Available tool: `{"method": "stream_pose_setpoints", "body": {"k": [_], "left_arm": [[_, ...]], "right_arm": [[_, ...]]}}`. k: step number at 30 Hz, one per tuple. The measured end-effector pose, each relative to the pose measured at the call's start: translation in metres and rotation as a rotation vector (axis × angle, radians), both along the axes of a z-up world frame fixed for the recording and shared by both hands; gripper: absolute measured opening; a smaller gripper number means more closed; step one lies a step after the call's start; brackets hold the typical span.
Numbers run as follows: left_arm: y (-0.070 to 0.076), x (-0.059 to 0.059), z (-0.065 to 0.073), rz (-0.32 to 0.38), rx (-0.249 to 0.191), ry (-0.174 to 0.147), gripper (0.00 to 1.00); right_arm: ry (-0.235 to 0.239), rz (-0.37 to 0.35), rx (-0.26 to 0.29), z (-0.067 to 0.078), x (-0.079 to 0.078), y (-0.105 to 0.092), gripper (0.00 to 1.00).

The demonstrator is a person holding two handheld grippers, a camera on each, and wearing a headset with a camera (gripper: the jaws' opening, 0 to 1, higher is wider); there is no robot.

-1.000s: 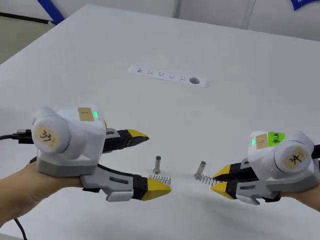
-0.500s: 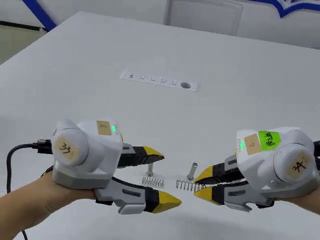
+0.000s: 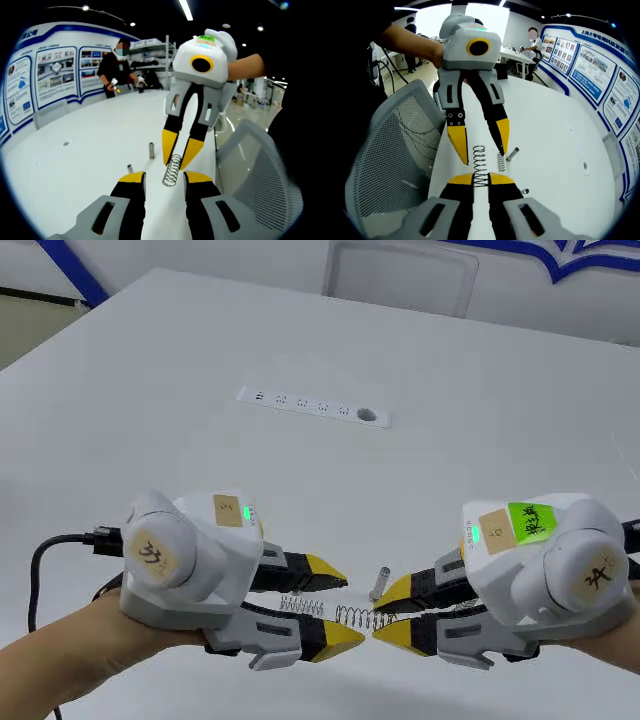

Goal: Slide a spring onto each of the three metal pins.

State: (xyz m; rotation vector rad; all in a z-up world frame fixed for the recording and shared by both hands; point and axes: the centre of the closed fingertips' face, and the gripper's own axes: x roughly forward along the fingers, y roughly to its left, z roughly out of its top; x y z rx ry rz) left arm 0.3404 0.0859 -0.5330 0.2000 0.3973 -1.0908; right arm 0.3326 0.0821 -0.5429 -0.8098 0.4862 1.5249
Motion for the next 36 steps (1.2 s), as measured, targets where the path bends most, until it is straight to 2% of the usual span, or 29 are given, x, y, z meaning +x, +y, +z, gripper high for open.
{"method": "stream_pose_setpoints", "body": {"k": [7, 12, 19, 22, 30, 34, 35, 36], "left_arm": [[0.0, 0.0, -0.002, -0.007, 0.016, -0.006, 0.21], [-0.002, -0.003, -0.003, -0.026, 0.009, 0.005, 0.13], [-0.003, -0.006, -0.003, -0.037, -0.004, 0.019, 0.12], [-0.002, -0.004, -0.001, -0.029, -0.007, -0.002, 0.11], [0.002, -0.003, 0.006, -0.024, -0.036, -0.01, 0.09], [0.002, -0.001, 0.008, -0.015, -0.052, 0.006, 0.09], [0.001, -0.002, 0.008, -0.008, -0.067, 0.033, 0.09], [0.001, -0.002, 0.009, -0.003, -0.077, 0.044, 0.09]], "right_arm": [[0.004, 0.002, 0.002, 0.001, 0.001, 0.001, 0.11], [0.007, -0.001, 0.004, 0.0, 0.002, 0.001, 0.11], [0.015, 0.017, 0.002, 0.001, 0.0, 0.001, 0.11], [0.011, 0.018, 0.006, 0.003, 0.002, 0.001, 0.11], [-0.003, 0.037, 0.026, 0.012, 0.004, 0.004, 0.11], [0.011, 0.02, 0.045, 0.013, 0.006, 0.005, 0.12], [0.024, 0.013, 0.053, 0.014, 0.006, 0.006, 0.13], [0.028, 0.005, 0.056, 0.014, 0.007, 0.006, 0.14]]}}
